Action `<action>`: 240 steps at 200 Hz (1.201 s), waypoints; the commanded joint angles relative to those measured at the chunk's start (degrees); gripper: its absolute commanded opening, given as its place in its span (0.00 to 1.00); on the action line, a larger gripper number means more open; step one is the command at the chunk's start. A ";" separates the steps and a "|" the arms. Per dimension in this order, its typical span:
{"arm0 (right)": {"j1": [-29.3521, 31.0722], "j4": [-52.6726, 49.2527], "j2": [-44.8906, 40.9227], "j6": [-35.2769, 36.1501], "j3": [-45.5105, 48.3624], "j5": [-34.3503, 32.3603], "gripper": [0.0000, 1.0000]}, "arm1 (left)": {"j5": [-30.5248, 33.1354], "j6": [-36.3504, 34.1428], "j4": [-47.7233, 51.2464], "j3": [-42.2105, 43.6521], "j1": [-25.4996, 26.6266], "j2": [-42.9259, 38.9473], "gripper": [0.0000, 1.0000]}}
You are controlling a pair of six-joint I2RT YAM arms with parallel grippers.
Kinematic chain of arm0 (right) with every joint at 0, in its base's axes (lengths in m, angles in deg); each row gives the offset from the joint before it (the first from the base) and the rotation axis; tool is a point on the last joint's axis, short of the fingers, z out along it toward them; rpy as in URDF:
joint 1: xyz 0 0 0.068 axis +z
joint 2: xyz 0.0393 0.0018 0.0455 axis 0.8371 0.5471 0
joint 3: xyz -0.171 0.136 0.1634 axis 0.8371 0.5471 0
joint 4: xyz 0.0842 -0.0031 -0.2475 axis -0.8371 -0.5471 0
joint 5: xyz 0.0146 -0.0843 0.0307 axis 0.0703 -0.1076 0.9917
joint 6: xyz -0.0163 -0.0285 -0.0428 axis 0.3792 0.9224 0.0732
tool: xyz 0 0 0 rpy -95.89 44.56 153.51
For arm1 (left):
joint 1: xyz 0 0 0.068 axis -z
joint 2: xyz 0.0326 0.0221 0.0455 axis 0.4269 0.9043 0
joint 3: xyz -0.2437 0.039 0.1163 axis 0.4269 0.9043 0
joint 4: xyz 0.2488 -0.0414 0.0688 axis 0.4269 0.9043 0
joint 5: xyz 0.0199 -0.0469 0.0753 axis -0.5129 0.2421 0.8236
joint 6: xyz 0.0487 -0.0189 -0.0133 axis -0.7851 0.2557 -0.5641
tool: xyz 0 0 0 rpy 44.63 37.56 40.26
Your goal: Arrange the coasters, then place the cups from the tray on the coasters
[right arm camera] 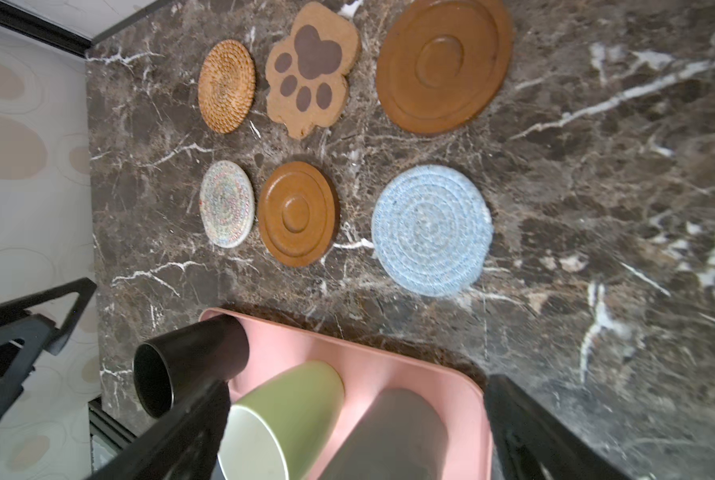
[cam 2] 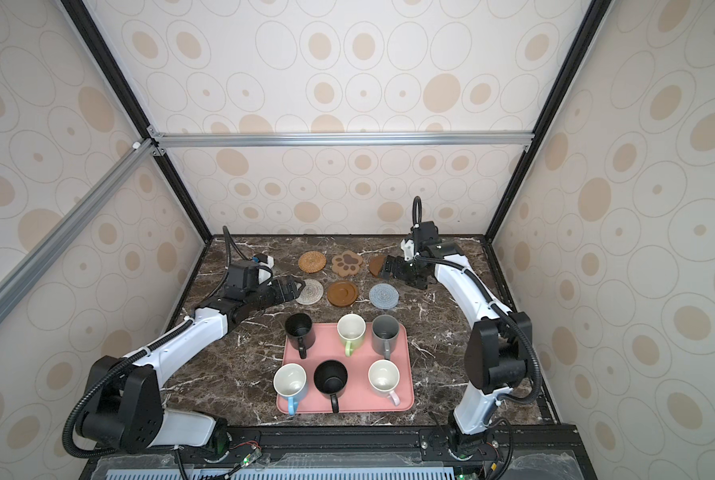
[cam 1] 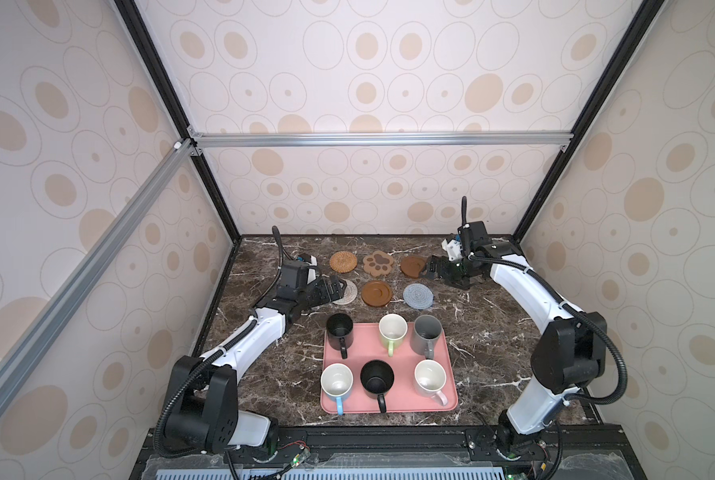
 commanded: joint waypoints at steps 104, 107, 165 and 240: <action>-0.05 -6.87 -22.56 1.73 13.70 -9.30 1.00 | 3.77 -2.79 4.22 -3.99 -0.36 -3.84 1.00; -0.09 -6.81 -23.01 1.47 14.04 -9.05 1.00 | 3.78 -2.68 4.19 -3.82 -0.37 -3.97 1.00; -0.05 -8.65 -26.12 0.26 16.82 -8.94 1.00 | 5.38 -3.99 4.90 -3.52 -0.32 -5.29 1.00; 6.38 -12.76 -27.25 -2.77 19.57 -12.96 1.00 | 6.11 -4.45 5.34 -3.26 -0.37 -4.95 1.00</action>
